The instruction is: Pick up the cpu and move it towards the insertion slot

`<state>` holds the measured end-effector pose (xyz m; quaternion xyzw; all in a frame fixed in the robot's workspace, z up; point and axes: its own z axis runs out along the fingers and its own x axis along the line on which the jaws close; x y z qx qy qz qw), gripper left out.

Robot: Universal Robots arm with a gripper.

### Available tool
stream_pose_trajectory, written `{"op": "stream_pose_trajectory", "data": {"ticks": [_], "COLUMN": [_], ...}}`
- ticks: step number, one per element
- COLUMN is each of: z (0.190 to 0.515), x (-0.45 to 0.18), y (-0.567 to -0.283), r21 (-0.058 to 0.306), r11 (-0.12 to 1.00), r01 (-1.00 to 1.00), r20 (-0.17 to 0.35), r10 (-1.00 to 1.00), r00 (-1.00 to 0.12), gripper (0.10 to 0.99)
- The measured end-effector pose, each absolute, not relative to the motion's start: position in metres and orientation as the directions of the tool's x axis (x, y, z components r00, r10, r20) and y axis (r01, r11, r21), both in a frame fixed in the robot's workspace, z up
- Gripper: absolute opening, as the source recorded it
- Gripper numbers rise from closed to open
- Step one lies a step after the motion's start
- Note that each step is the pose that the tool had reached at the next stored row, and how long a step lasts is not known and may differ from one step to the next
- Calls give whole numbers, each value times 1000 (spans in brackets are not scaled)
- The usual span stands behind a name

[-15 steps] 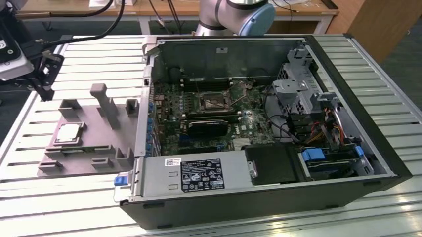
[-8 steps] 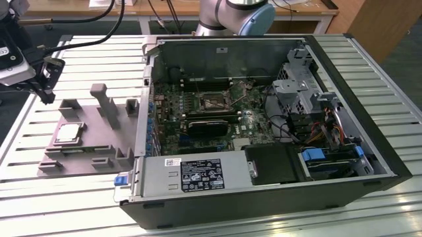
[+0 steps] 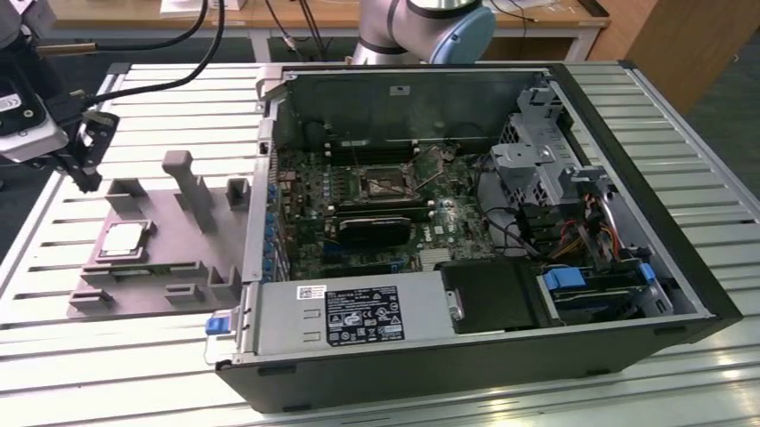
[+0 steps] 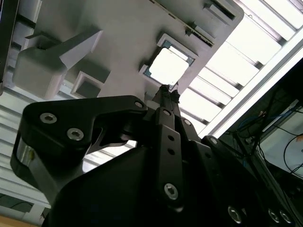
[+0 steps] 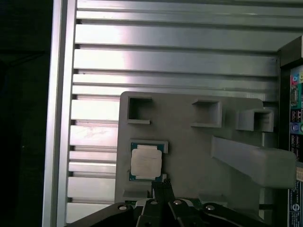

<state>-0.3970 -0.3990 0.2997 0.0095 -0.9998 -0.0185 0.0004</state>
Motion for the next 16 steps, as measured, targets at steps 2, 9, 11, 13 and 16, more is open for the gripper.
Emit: {"op": "stream_pose_trajectory", "data": {"ticks": [2,9,11,13,16], "z": [298,290,287,285,280], "x": [-397,-398,-399,-399,-400], "y": [-399,-399,-399,-399,-399], "r21": [37,37,37,37,37], "r11": [999,999,999,999,999], "r01": [-19,-19,-19,-19,-19], "r20": [0,1,0,1,0], "r10": [-19,-19,-19,-19,-19], "r00": [-1000,-1000,-1000,-1000,-1000], "gripper": [102,102,102,102,102]}}
